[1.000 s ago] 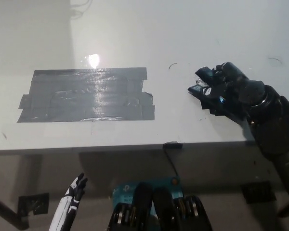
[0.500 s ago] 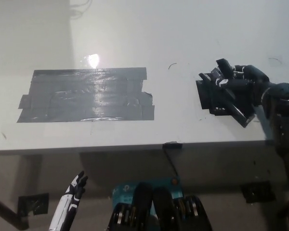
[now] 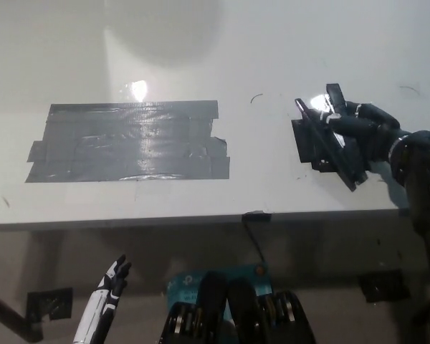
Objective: A stapler is kept on the black spot marked on the desk infront of the robot. The robot picks up the stapler using its right hand and passes it to a person
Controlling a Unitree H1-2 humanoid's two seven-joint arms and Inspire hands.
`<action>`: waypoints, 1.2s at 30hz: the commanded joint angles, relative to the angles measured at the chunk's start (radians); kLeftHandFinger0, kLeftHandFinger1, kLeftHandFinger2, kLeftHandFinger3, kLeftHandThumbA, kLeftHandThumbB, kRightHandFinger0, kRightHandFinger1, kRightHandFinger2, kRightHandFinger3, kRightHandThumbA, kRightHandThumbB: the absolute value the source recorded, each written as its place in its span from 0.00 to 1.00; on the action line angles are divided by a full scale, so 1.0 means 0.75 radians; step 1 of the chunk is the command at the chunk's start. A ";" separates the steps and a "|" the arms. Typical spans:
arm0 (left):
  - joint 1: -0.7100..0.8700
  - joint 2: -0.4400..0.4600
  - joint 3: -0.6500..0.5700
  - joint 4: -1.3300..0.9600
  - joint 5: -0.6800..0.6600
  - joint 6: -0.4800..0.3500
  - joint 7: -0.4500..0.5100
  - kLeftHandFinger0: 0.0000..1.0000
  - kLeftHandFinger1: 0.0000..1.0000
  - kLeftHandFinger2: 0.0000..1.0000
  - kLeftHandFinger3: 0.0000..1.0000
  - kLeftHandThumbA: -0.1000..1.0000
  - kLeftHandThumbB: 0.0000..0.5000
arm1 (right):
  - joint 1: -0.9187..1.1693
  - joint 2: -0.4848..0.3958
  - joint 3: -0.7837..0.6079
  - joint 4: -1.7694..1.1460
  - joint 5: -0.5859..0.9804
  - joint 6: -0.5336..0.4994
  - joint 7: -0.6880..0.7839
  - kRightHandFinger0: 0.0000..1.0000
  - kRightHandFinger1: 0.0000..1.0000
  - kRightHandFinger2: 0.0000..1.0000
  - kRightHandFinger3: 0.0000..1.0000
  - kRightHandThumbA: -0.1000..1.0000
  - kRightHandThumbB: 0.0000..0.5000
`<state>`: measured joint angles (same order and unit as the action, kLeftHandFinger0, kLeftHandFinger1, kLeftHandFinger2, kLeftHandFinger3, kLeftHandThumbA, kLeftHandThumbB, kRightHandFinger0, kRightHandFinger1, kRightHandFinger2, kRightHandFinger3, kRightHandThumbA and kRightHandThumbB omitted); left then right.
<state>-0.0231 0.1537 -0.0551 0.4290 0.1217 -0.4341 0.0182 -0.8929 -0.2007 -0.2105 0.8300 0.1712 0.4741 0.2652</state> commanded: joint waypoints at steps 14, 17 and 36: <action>-0.026 0.009 0.003 -0.019 0.014 -0.035 0.001 1.00 1.00 0.97 1.00 1.00 1.00 | -0.465 0.066 0.113 -0.347 0.589 -0.005 -0.260 0.00 0.00 0.00 0.11 0.82 0.00; -0.025 0.010 0.003 -0.020 0.020 -0.036 0.004 1.00 1.00 0.97 1.00 1.00 1.00 | -0.489 0.096 0.108 -0.356 0.573 -0.005 -0.315 0.00 0.00 0.00 0.03 0.77 0.00; -0.011 0.017 -0.003 -0.044 0.030 -0.022 -0.012 1.00 0.98 0.94 0.98 1.00 1.00 | -0.743 0.133 0.577 0.077 -0.241 -0.290 -0.576 0.00 0.00 0.23 0.20 0.84 0.01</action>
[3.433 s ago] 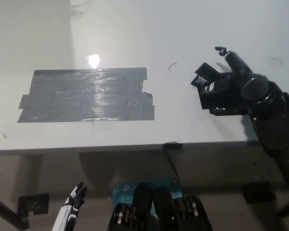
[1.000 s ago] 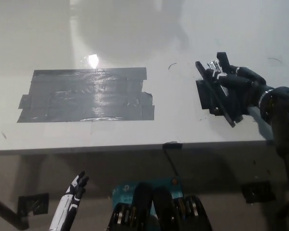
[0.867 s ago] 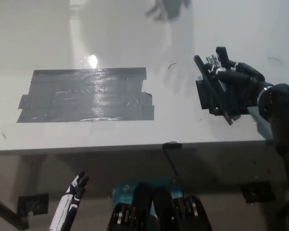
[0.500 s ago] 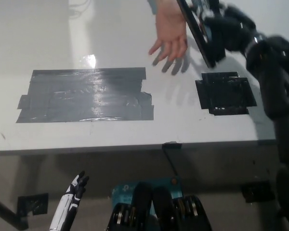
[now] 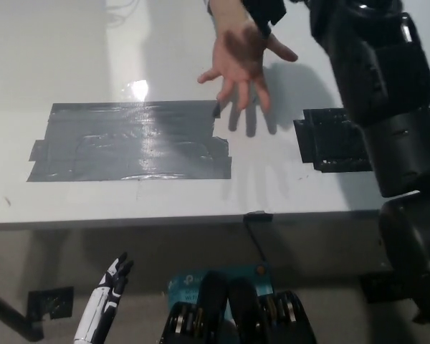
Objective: A stapler is kept on the black spot marked on the desk infront of the robot. The robot picks up the stapler using its right hand and passes it to a person
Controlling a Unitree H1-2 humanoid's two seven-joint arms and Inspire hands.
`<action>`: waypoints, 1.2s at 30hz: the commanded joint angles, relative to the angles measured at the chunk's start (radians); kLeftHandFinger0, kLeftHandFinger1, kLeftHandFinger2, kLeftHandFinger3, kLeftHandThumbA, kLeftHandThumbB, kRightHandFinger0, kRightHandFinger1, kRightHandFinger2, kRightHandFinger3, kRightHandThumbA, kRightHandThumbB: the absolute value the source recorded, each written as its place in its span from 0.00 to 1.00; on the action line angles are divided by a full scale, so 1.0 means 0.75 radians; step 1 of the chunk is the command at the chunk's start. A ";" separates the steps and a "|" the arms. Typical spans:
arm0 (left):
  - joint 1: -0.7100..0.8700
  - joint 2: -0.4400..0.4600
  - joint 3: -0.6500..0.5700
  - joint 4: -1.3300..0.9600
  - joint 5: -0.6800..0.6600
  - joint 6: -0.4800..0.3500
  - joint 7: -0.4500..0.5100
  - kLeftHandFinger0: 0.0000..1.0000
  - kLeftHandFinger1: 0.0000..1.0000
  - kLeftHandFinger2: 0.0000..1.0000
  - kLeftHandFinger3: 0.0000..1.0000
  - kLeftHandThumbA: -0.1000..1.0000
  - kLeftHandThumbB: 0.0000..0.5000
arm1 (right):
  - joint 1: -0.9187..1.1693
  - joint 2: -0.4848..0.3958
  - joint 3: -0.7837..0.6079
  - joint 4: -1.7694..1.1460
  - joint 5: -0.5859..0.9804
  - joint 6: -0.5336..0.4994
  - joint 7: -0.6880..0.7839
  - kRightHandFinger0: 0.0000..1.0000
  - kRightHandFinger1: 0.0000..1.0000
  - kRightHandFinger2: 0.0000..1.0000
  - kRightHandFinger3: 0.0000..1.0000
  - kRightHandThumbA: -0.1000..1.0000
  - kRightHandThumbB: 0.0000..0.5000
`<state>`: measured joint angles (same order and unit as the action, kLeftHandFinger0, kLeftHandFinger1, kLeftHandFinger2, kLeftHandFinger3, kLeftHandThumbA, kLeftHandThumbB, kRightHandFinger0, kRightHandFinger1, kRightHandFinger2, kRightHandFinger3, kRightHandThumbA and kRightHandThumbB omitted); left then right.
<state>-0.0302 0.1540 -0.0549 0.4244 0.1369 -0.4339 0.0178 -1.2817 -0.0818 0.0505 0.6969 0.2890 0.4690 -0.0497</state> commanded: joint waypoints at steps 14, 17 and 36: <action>-0.011 0.024 -0.009 -0.058 0.009 -0.022 -0.026 1.00 0.97 0.93 0.96 1.00 1.00 | -0.287 0.002 0.510 0.691 -0.601 -0.611 -0.337 0.00 0.20 0.42 0.29 0.98 0.08; -0.012 0.023 -0.007 -0.055 0.000 -0.026 -0.029 1.00 0.97 0.93 0.95 1.00 1.00 | -0.298 0.010 0.507 0.719 -0.589 -0.624 -0.313 0.08 0.14 0.28 0.25 1.00 0.19; -0.012 0.024 -0.007 -0.071 0.002 -0.006 -0.052 0.99 0.92 0.86 0.91 1.00 1.00 | -0.272 -0.116 0.479 0.587 -0.590 -0.734 0.071 1.00 1.00 1.00 1.00 1.00 0.90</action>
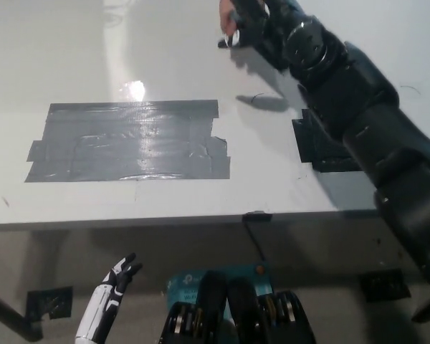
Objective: A stapler is kept on the black spot marked on the desk infront of the robot. The robot picks up the stapler using its right hand and passes it to a person
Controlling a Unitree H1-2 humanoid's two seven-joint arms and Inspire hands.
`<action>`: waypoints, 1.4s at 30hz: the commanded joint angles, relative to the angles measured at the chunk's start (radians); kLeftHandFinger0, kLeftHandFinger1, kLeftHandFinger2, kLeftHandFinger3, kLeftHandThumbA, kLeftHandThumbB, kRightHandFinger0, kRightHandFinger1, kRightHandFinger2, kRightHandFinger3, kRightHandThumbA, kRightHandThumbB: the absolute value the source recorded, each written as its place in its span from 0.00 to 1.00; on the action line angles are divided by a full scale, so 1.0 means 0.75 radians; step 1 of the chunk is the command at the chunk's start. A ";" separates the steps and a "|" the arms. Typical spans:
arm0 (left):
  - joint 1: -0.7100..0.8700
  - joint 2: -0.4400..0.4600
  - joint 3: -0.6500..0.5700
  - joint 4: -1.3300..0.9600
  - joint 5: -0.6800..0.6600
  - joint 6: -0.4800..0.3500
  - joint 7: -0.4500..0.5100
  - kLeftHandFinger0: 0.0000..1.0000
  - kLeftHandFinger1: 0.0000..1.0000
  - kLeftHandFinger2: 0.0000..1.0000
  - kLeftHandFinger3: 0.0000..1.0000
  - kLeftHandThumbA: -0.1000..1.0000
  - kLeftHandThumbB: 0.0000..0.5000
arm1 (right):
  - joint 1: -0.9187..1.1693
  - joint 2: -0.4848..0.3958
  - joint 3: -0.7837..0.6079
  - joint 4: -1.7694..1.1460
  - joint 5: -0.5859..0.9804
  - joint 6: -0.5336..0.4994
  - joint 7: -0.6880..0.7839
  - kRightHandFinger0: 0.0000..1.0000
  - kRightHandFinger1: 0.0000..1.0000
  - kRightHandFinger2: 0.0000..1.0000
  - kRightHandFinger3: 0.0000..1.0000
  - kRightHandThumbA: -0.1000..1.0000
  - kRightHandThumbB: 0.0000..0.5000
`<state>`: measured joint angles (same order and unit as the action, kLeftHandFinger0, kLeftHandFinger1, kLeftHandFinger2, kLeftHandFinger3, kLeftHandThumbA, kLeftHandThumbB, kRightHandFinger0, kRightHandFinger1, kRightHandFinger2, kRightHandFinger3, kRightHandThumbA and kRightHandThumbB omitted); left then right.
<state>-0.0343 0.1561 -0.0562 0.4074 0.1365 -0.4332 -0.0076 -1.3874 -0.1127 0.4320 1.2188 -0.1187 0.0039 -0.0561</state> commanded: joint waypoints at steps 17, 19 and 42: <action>-0.013 0.019 0.002 -0.025 0.041 -0.007 0.012 0.90 0.83 0.80 0.84 1.00 1.00 | 0.315 -0.598 -0.332 -1.932 0.099 0.369 0.360 1.00 1.00 1.00 1.00 1.00 0.80; -0.009 0.018 0.001 -0.022 0.041 -0.008 0.012 0.90 0.83 0.80 0.84 1.00 1.00 | 0.362 -0.617 -0.363 -2.035 0.133 0.400 0.366 1.00 1.00 1.00 1.00 1.00 0.80; -0.016 0.002 0.001 0.064 0.033 -0.044 0.024 0.87 0.82 0.81 0.85 1.00 1.00 | 1.994 -0.312 -0.327 -2.735 0.244 -0.142 0.028 1.00 1.00 1.00 1.00 1.00 0.61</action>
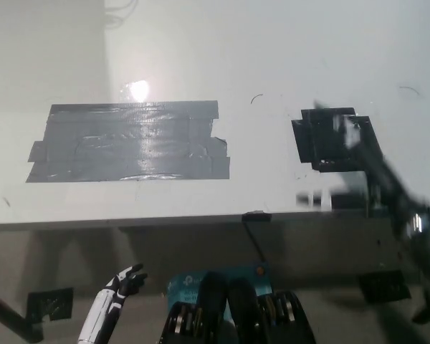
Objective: A stapler is kept on the black spot marked on the desk infront of the robot. The robot picks up the stapler using its right hand and passes it to a person
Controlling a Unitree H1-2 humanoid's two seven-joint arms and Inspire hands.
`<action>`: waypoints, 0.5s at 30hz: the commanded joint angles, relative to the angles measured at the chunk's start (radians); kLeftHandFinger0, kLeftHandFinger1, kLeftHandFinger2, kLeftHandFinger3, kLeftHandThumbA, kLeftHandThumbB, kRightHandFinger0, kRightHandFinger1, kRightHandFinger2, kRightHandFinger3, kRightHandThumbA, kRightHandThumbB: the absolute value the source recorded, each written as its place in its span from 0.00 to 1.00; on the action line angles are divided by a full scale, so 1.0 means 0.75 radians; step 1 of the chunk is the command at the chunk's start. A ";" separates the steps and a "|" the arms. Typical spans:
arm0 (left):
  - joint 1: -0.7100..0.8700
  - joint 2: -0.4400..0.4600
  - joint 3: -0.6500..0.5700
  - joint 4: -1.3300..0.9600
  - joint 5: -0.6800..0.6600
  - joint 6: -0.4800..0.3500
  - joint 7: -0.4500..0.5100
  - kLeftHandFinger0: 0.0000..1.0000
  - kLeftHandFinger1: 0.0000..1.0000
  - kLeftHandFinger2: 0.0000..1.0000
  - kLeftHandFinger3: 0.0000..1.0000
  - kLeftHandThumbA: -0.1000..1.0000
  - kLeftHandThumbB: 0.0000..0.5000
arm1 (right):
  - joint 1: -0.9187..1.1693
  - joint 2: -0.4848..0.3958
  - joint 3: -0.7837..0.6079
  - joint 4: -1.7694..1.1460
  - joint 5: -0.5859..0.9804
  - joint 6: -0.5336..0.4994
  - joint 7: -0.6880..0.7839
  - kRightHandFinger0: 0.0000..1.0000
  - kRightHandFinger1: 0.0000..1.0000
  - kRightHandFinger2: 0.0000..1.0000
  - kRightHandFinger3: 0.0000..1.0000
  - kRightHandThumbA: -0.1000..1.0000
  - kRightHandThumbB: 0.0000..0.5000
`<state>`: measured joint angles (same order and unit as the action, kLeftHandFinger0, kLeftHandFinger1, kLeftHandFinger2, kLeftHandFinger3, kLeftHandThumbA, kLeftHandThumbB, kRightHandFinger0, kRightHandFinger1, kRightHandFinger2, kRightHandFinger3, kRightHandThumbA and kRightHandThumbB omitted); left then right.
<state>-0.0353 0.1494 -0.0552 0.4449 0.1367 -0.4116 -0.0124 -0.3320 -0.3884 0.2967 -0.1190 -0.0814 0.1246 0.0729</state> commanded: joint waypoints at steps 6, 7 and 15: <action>0.018 0.016 -0.012 0.020 0.054 -0.078 0.038 0.83 0.80 0.80 0.83 1.00 1.00 | 0.743 0.199 -0.189 -0.608 0.160 -0.442 -0.192 1.00 1.00 1.00 1.00 1.00 0.59; 0.020 0.015 -0.012 0.021 0.057 -0.078 0.041 0.82 0.79 0.79 0.82 1.00 1.00 | 0.739 0.223 -0.199 -0.533 0.142 -0.466 -0.200 1.00 1.00 1.00 1.00 1.00 0.53; 0.054 0.005 -0.012 0.021 0.042 -0.078 0.032 0.84 0.80 0.78 0.82 1.00 1.00 | 0.689 0.324 -0.279 -0.023 0.148 -0.555 -0.170 1.00 1.00 1.00 1.00 0.96 0.61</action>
<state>-0.0194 0.1492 -0.0561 0.4655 0.1461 -0.4145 -0.0105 0.2002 -0.2106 0.1803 -0.3141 -0.0421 -0.0453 0.0176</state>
